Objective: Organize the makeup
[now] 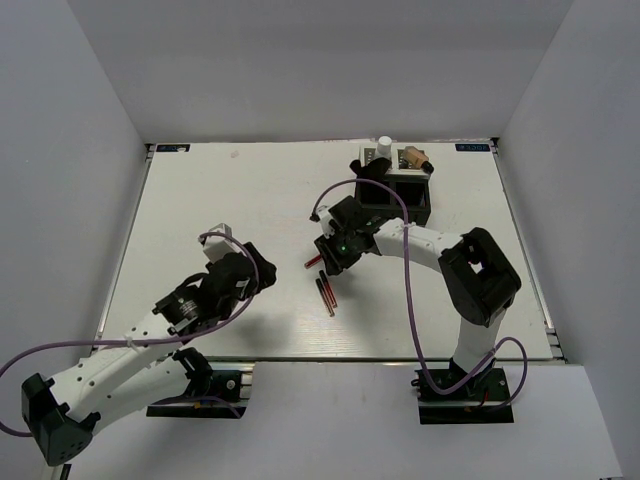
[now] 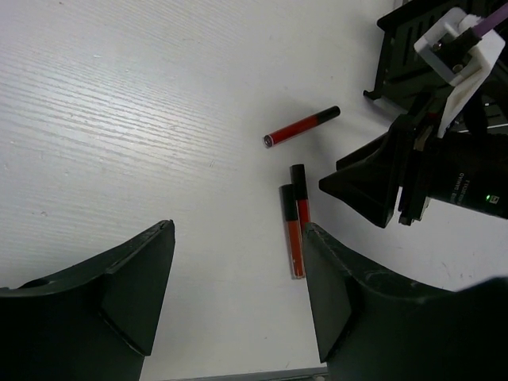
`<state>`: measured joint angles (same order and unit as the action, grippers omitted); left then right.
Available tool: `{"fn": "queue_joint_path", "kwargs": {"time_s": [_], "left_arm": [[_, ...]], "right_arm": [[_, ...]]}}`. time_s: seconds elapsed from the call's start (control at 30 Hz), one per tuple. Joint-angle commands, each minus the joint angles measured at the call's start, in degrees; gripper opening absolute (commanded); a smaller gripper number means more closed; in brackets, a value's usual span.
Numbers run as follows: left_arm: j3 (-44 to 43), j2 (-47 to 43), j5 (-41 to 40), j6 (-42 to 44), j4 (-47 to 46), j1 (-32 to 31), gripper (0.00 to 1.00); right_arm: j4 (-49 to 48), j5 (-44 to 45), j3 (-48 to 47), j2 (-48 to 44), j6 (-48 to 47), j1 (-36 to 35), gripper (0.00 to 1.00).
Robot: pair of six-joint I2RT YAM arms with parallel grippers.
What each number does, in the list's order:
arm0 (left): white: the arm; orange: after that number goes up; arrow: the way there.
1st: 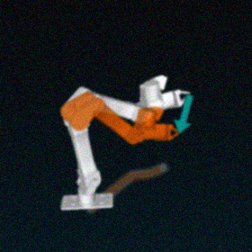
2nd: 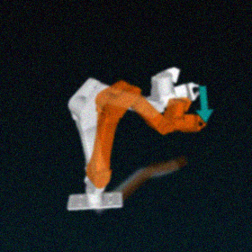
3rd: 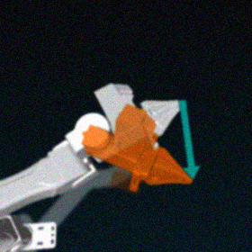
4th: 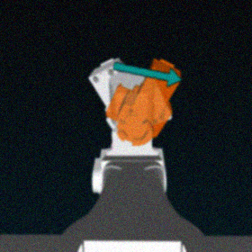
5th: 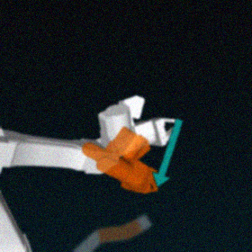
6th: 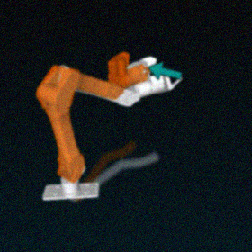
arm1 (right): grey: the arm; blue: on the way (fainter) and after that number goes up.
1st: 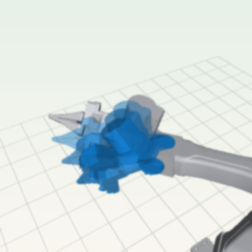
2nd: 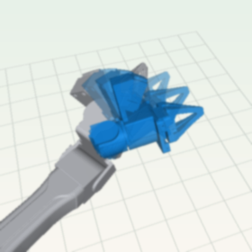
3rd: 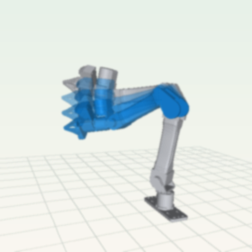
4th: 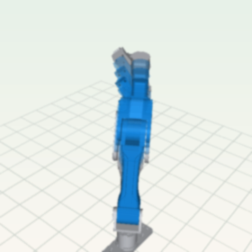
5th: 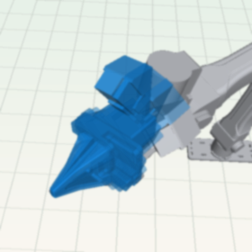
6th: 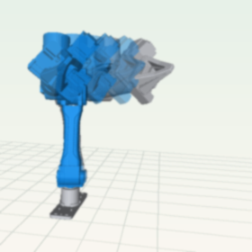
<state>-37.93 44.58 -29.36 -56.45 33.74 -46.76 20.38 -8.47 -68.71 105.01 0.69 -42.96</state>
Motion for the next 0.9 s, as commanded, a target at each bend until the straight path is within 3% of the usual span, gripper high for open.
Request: {"fn": "queue_joint_path", "kwargs": {"time_s": [0.0,0.2,0.33,0.37,0.47,0.67,0.87], "left_arm": [[1.4,0.3,1.7,0.0,-2.5,0.0,0.75],[1.8,2.7,6.7,-3.8,-0.1,0.0,0.73],[3.1,1.4,7.4,-6.6,1.7,0.0,0.72],[3.5,0.3,7.2,-7.3,1.7,-0.5,0.72],[4.6,-0.8,7.7,-8.1,1.8,-0.5,0.72],[5.7,2.1,11.9,-9.2,1.9,-0.5,0.72],[5.4,4.2,13.0,-8.9,1.0,-0.5,0.72]], "right_arm": [[-3.1,-2.7,-4.2,-1.0,-2.3,-0.6,0.48],[-2.4,-12.4,-8.7,-0.4,-21.0,-0.5,0.58],[8.2,-17.4,-14.3,2.9,-39.9,0.0,0.66],[11.1,-18.2,-15.5,4.7,-47.8,0.3,0.66],[17.1,-18.7,-18.5,7.5,-58.2,0.9,0.66],[20.2,-18.7,-25.1,12.9,-64.3,2.5,0.65],[23.0,-20.3,-30.9,17.5,-64.8,3.0,0.65]]}}
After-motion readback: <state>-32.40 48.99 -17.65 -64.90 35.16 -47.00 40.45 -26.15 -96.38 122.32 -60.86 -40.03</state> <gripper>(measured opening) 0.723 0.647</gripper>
